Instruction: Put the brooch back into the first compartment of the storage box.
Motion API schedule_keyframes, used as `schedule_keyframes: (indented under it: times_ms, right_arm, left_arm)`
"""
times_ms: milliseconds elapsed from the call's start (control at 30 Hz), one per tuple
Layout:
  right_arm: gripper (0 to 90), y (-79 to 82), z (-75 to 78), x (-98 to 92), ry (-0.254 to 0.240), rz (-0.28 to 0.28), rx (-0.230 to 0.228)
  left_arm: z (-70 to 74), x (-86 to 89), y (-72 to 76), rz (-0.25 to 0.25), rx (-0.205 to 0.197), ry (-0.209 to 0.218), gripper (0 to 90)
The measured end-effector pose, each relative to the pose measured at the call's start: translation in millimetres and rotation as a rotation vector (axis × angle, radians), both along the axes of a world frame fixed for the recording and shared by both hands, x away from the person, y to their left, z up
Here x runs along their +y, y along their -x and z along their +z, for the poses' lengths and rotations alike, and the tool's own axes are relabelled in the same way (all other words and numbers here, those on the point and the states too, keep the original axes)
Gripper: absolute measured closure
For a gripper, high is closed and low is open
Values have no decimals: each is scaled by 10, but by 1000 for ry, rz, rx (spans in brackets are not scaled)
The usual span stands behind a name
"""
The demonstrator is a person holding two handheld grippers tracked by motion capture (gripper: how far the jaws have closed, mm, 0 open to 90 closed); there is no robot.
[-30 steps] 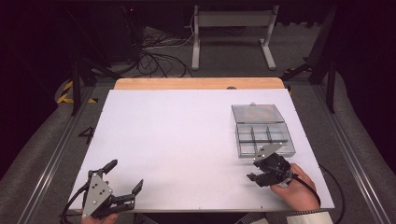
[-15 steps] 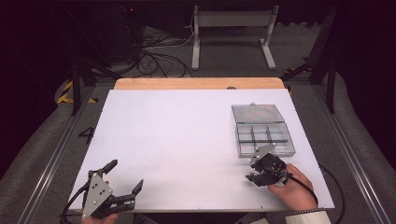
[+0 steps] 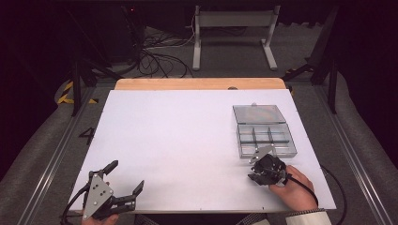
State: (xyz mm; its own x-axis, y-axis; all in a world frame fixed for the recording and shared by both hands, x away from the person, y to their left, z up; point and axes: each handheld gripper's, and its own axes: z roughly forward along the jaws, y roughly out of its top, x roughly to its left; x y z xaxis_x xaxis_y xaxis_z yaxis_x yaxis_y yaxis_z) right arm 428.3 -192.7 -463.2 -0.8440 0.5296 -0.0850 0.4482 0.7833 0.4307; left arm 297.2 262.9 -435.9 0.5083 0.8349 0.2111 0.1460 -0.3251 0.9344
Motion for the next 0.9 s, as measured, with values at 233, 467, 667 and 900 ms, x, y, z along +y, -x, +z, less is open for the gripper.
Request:
schedule_keyframes:
  times_ms: [233, 467, 667, 900]
  right_arm:
    - [778, -6, -3, -3, -8, -8, 15]
    - [784, 2, -3, 6, -4, -6, 10]
    - [784, 9, 0, 9, 2, -6, -4]
    - [784, 33, 58, -15, -12, -11, -50]
  left_arm:
    - [-2, -9, 2, 3, 2, 6, 56]
    - [-2, -10, 2, 4, 2, 6, 56]
    - [-2, -10, 1, 4, 2, 7, 56]
    - [-2, -8, 2, 3, 2, 7, 56]
